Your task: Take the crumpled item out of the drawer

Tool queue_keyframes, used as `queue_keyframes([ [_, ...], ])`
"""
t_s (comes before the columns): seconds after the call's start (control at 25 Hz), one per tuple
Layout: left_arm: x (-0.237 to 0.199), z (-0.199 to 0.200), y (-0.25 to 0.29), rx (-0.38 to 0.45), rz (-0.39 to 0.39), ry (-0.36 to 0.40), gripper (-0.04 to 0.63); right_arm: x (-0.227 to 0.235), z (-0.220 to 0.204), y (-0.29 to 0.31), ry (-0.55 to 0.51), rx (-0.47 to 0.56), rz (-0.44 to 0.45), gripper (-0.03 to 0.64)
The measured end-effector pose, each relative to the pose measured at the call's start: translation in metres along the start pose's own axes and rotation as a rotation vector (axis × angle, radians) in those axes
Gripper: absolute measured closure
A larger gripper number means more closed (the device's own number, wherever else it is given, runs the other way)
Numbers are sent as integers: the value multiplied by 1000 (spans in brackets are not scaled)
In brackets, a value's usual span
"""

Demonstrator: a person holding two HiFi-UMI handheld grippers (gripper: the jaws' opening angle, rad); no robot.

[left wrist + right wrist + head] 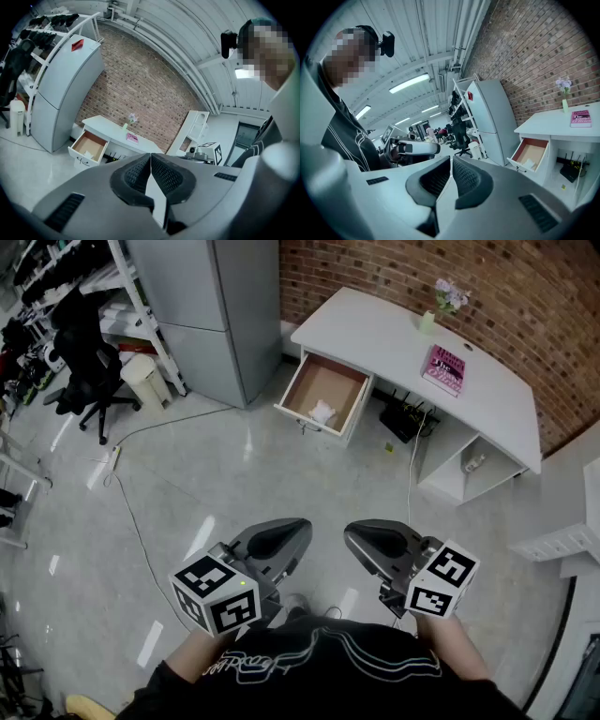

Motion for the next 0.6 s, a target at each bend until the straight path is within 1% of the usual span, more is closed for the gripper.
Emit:
queue_keyframes([
  [0.28,-28,5,-15,11,-10,4,572,-3,-7,29,-18,0,-5,567],
  [0.4,-40,6,-25,11,3,6,572,-2,-16,42,-3,2,-13,567],
  [0.6,-62,12,-28,5,39,-2,572,5,-21,65,15,-1,10,566],
])
Point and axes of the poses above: the fingertips, and each gripper's own axes: y forward along the fingers, x to its right, z out of its top, the point moved 8 cm from there along -y, backward along the fingers, and after that the axes turned 15 degrees about x, right-handed, at the moved point
